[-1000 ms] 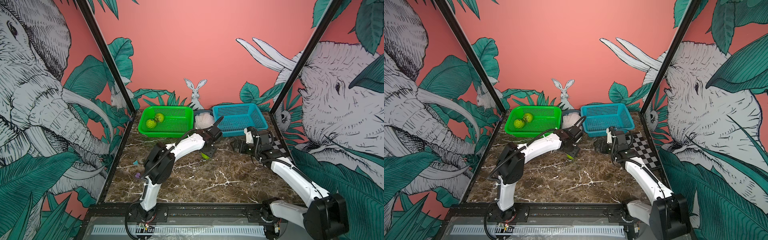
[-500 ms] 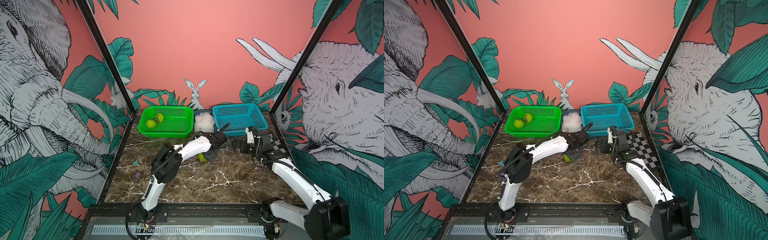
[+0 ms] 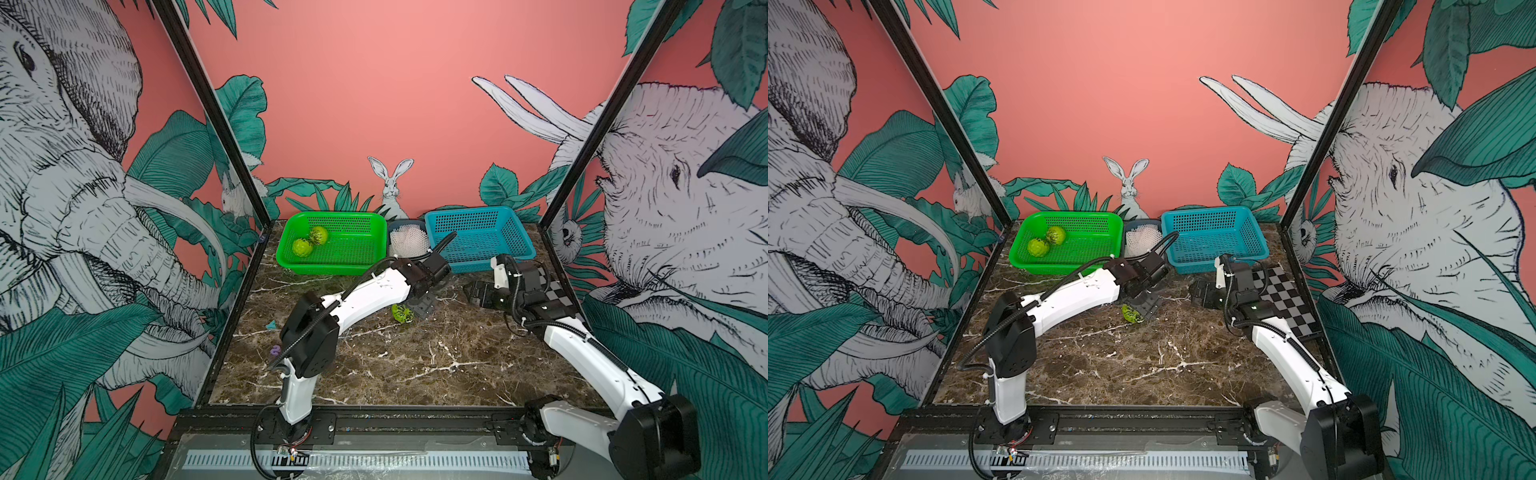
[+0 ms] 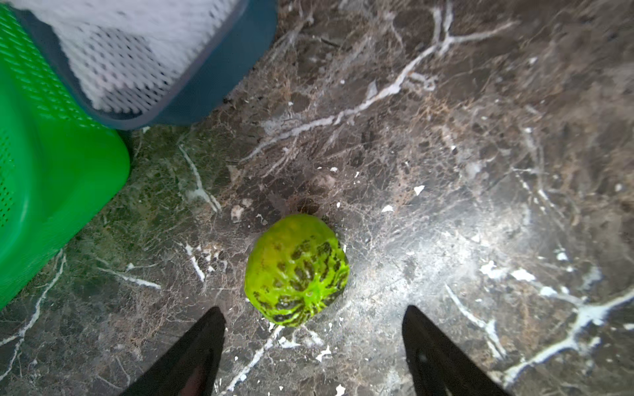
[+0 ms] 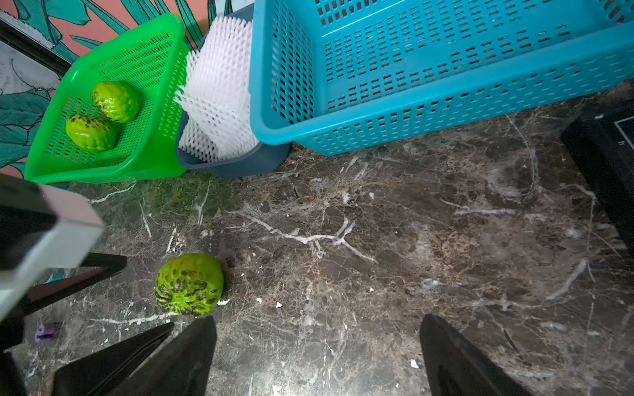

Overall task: Sleeve custard apples in foam nets
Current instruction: Place the custard apple at the center of the board, then pick up the foam net from the storage box.

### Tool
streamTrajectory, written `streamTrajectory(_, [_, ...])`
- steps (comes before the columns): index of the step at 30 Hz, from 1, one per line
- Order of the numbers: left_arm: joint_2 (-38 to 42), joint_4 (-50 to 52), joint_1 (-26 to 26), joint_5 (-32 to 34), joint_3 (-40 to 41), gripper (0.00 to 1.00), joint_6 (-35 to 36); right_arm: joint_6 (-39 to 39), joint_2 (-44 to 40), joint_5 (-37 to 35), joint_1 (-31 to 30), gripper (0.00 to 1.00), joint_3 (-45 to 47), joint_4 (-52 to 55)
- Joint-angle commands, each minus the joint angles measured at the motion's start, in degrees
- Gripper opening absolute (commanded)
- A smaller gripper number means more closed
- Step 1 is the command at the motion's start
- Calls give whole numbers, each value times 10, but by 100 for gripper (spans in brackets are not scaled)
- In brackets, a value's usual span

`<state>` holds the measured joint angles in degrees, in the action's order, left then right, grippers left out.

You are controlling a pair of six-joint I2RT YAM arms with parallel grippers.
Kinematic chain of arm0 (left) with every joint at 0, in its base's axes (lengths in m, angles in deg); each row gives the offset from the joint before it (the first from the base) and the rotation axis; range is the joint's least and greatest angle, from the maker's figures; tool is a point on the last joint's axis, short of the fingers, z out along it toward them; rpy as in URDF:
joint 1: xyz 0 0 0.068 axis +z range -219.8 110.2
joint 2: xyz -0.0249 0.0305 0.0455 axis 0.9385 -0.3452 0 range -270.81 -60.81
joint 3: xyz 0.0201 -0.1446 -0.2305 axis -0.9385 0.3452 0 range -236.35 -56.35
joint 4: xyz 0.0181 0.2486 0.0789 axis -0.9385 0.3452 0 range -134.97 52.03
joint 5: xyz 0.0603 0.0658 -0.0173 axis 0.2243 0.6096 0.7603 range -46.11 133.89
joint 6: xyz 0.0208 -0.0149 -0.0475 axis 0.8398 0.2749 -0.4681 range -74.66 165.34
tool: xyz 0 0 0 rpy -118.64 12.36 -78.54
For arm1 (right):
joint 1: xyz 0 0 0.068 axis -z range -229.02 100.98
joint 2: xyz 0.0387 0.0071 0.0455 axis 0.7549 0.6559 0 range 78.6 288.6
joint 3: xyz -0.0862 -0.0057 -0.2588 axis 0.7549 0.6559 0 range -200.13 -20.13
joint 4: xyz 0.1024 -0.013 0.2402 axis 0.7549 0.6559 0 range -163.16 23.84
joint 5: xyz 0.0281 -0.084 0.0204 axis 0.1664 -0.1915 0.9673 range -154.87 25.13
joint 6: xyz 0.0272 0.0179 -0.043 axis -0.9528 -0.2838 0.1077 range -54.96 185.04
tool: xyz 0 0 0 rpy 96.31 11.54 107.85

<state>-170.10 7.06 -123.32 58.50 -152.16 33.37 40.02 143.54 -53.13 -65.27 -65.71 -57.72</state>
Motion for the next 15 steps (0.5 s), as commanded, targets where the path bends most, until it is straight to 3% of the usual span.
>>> streamTrajectory(1, [45,-1,2,6,12,84,-14,8,-9,9,-6,95,-8,5])
streamTrajectory(10, [121,-63,49,-47,86,84,-55,21,9,10,-28,90,-37,19])
streamTrajectory(15, [153,-115,101,-114,103,77,-73,23,14,23,-33,76,-53,22])
